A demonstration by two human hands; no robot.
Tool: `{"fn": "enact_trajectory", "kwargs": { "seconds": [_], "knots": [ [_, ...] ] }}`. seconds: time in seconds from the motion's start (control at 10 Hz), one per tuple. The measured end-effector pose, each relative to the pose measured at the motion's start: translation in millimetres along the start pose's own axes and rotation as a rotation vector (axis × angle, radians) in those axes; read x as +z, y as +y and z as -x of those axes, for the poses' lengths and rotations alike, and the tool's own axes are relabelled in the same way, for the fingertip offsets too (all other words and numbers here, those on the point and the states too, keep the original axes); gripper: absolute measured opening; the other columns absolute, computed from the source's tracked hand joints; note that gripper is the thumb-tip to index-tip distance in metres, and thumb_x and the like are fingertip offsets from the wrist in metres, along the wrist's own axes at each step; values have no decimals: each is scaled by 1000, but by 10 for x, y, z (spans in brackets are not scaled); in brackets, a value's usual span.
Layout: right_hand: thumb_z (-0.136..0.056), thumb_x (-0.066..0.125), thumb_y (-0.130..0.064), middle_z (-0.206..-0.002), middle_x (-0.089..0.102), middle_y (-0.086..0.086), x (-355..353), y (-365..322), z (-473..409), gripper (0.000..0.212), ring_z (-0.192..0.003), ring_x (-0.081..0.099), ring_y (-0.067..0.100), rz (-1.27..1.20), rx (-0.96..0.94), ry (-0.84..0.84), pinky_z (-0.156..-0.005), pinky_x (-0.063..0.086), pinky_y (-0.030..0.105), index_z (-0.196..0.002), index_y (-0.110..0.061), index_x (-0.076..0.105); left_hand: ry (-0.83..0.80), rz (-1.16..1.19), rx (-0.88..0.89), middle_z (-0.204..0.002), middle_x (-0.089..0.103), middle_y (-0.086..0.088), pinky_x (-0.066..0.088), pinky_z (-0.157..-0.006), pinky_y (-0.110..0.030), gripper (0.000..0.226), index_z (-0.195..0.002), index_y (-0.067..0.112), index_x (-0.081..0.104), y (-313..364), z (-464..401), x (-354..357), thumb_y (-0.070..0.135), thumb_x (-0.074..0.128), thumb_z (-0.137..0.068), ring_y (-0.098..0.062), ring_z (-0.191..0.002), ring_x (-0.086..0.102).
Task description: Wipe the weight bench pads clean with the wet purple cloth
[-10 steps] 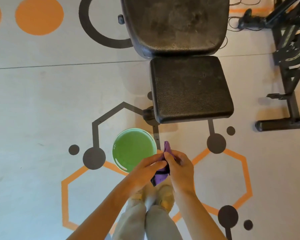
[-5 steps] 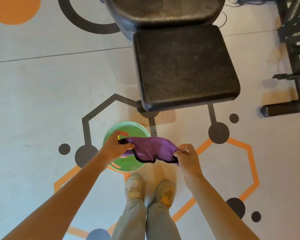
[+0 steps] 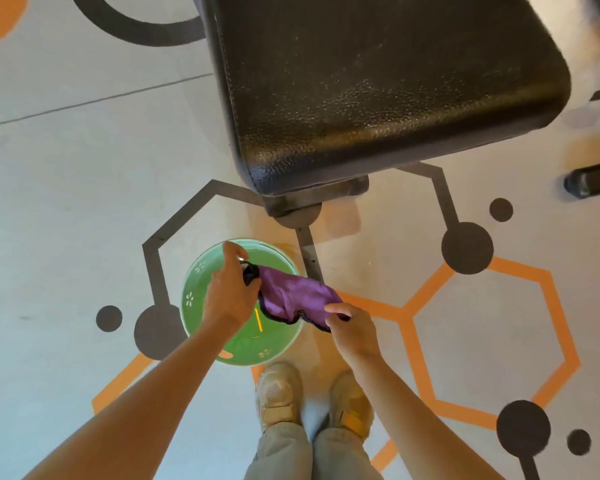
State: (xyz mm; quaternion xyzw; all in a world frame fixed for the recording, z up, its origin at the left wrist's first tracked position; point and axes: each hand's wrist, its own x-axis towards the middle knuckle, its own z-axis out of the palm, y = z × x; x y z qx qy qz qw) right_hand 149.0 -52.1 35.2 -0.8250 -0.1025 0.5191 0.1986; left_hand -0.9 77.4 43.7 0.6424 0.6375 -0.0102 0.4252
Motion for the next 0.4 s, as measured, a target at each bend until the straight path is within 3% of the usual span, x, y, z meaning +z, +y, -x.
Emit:
{"fn": "enact_trajectory", "kwargs": {
  "seconds": [0.1, 0.2, 0.3, 0.4],
  "knots": [
    [-91, 55, -8, -129, 61, 8, 72, 116, -135, 30, -122, 55, 22, 80, -40, -46, -101, 42, 29, -119, -13, 65, 11, -142, 44, -83, 65, -9, 55, -65, -50, 29, -108, 25, 37, -78, -63, 133, 12, 59, -93, -35, -69, 63],
    [-88, 58, -7, -124, 64, 16, 164, 177, -226, 30, -115, 59, 29, 70, -59, -80, -96, 47, 34, -118, -6, 66, 28, -248, 70, -96, 64, -7, 55, -72, -47, 10, -101, 21, 50, -110, -127, 220, 15, 56, -95, -35, -79, 64],
    [-86, 63, -7, -112, 66, 24, 223, 182, -258, 25, -106, 60, 39, 66, -79, -155, -81, 46, 33, -109, 3, 66, 36, -306, 64, -107, 66, -6, 55, -76, -43, 8, -103, 22, 57, -107, -129, 275, 17, 55, -97, -32, -87, 66],
    [-87, 63, -16, -126, 57, 18, 289, 222, -262, 36, -114, 57, 31, 89, -64, -293, -84, 41, 26, -122, -9, 63, 15, -335, 50, -116, 64, -3, 55, -78, -40, 22, -114, 24, 60, -153, -172, 326, 14, 51, -97, -30, -96, 66]
  ]
}}
